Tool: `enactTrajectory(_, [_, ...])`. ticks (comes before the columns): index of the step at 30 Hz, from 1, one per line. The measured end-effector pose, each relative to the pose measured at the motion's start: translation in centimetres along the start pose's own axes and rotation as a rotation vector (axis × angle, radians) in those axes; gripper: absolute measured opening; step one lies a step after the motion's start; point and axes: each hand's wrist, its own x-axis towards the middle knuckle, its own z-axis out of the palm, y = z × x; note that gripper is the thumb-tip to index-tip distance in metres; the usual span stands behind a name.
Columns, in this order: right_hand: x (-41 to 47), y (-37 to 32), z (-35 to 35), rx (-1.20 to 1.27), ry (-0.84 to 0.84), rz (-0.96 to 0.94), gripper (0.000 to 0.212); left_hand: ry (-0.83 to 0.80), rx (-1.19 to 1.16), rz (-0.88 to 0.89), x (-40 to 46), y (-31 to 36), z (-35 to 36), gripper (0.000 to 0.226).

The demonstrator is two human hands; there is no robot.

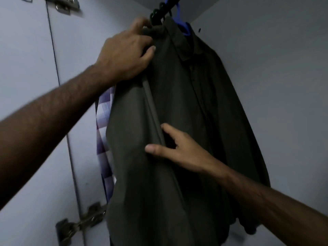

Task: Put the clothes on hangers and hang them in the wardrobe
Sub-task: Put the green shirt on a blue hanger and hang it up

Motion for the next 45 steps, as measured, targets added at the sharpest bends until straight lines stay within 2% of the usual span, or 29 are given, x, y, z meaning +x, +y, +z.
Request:
enactTrajectory(2, [-0.3,0.0,1.2,0.007,-0.05,0.075,0.063,-0.032,0.014,0.072,-0.2,-0.4,-0.6,0.046])
enactTrajectory(4, [-0.6,-0.2,1.9,0.009,-0.089,0.154,0.067,-0.076,0.015,0.137,-0.8,-0.7,-0.8,0.048])
enactTrajectory(7, [-1.8,-0.7,1.8,0.245,-0.097,0.224,0.038,-0.123,0.001,0.214,-2.2,-1.1,-1.1,0.051])
enactTrajectory(8, [-2.5,-1.1,1.4,0.317,-0.08,0.246,0.034,-0.127,-0.008,0.235,-2.8,-1.3,-1.3,0.051])
enactTrajectory(12, [-6.0,-0.8,-1.0,0.502,-0.04,0.257,0.03,-0.162,-0.01,0.233,-3.7,-2.2,-2.1,0.049])
enactTrajectory(15, [-8.6,0.0,-3.7,0.488,0.056,0.297,0.034,-0.11,-0.158,0.179,-4.2,-1.8,-2.7,0.051])
enactTrajectory(16, [-9.2,0.0,-4.2,0.416,0.119,0.305,0.034,-0.08,-0.223,0.177,-4.5,-1.3,-2.8,0.051])
enactTrajectory(19, [-10.3,1.5,-4.1,-0.058,0.372,0.418,0.042,-0.02,-0.466,0.137,-6.3,1.4,-2.5,0.056])
enactTrajectory(21, [-11.4,2.8,-1.8,-0.239,0.496,0.562,0.063,-0.021,-0.575,0.081,-8.4,3.6,-2.0,0.07])
enactTrajectory(23, [-12.5,3.7,0.9,-0.465,0.521,0.516,0.079,-0.04,-0.661,-0.009,-11.0,5.7,-1.4,0.081])
enactTrajectory(25, [-13.5,4.3,3.0,-0.817,0.567,0.33,0.086,-0.057,-0.78,-0.148,-13.4,7.1,-0.6,0.089])
enactTrajectory(27, [-13.4,3.2,4.1,-0.978,0.551,0.147,0.094,-0.065,-0.976,-0.313,-15.0,8.0,-0.1,0.09])
enactTrajectory(28, [-13.2,3.5,4.4,-0.998,0.469,0.065,0.093,-0.083,-1.077,-0.397,-15.4,8.3,-0.1,0.09])
enactTrajectory(30, [-12.9,4.2,4.4,-0.966,0.259,0.021,0.088,-0.215,-1.184,-0.529,-15.9,8.6,-0.2,0.088])
enactTrajectory(33, [-12.9,5.5,4.0,-0.826,0.119,0.177,0.094,-0.382,-1.095,-0.493,-17.1,8.8,-0.7,0.069])
enactTrajectory(36, [-13.0,7.1,3.2,-0.709,0.052,0.347,0.095,-0.37,-0.874,-0.408,-18.7,8.0,-1.0,0.042])
enactTrajectory(39, [-12.9,8.1,3.4,-0.901,-0.13,0.459,0.066,-0.348,-0.77,-0.4,-20.5,6.9,-0.7,0.025])
enactTrajectory(40, [-13.1,8.2,4.1,-0.998,-0.106,0.437,0.055,-0.332,-0.755,-0.412,-21.3,6.6,-0.6,0.021])
enactTrajectory(41, [-13.3,8.0,4.9,-1.026,-0.01,0.368,0.052,-0.317,-0.739,-0.424,-22.1,6.5,-0.5,0.019])
enactTrajectory(43, [-14.0,6.7,7.0,-0.888,0.294,0.174,0.065,-0.31,-0.677,-0.439,-24.4,6.9,-0.6,0.02])
enactTrajectory(45, [-14.3,5.3,9.2,-0.744,0.472,-0.052,0.071,-0.376,-0.541,-0.406,-27.2,8.0,-1.2,0.026])
